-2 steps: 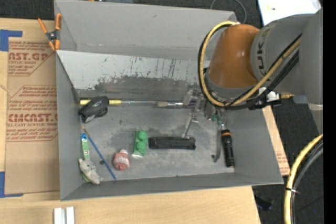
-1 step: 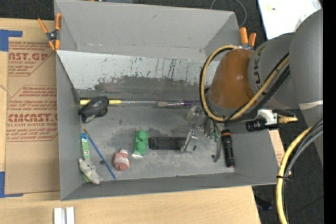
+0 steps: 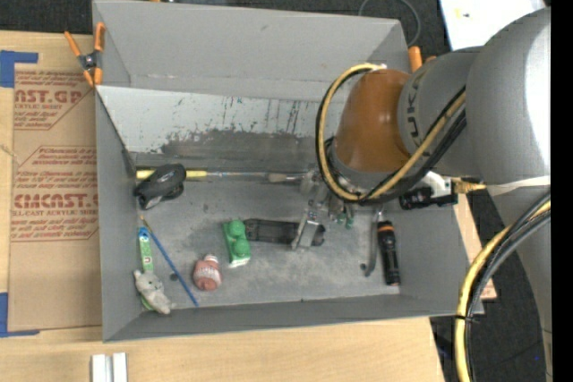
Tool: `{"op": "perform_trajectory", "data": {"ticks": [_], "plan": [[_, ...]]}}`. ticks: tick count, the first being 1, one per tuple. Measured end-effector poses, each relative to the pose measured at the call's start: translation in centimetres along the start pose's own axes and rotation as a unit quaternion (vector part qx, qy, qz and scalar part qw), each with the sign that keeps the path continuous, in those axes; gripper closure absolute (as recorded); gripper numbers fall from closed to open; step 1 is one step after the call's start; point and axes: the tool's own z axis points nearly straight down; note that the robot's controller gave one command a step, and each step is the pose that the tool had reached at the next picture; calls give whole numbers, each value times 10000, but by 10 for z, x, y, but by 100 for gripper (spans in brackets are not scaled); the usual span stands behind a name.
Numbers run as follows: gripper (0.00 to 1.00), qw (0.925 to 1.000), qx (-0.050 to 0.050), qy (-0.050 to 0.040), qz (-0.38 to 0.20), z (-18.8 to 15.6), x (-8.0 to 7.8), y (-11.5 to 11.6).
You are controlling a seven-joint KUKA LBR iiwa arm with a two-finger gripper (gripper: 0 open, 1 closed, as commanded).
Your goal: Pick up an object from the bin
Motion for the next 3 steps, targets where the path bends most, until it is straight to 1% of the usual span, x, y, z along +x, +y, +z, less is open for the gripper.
{"op": "perform_trajectory", "data": {"ticks": [1, 2, 3], "plan": [[0, 9999, 5, 22, 157, 0, -10, -16], [100, 9991, -5, 3, 432, -1, 15, -27], [100, 9991, -4, 2, 433, -1, 15, -27]]}}
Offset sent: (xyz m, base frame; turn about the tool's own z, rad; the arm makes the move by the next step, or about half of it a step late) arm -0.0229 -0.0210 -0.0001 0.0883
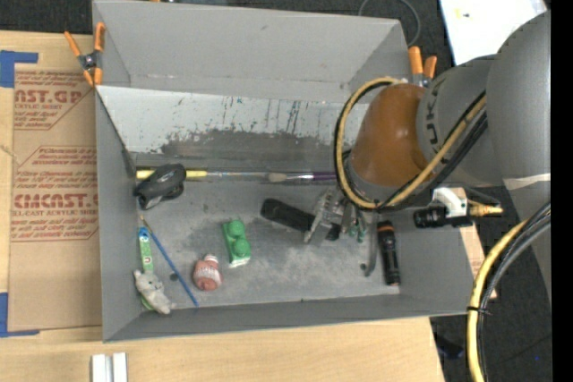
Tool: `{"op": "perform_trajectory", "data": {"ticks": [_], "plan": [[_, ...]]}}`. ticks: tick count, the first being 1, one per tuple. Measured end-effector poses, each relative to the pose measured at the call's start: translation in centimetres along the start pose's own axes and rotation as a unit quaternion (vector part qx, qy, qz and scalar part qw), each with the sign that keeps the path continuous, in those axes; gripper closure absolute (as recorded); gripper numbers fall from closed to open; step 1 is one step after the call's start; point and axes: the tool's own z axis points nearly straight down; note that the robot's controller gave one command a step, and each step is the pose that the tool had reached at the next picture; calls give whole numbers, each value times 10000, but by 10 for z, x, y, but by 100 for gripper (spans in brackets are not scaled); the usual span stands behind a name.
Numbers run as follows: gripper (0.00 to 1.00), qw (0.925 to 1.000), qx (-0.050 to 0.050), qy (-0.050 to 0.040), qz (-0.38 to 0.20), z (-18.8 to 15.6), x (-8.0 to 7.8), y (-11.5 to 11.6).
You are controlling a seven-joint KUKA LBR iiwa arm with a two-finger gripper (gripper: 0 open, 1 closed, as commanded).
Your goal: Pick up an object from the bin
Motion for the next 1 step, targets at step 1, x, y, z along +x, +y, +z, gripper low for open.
{"op": "perform_trajectory", "data": {"ticks": [1], "plan": [[100, 9999, -17, -19, 164, -1, 3, -6]]}}
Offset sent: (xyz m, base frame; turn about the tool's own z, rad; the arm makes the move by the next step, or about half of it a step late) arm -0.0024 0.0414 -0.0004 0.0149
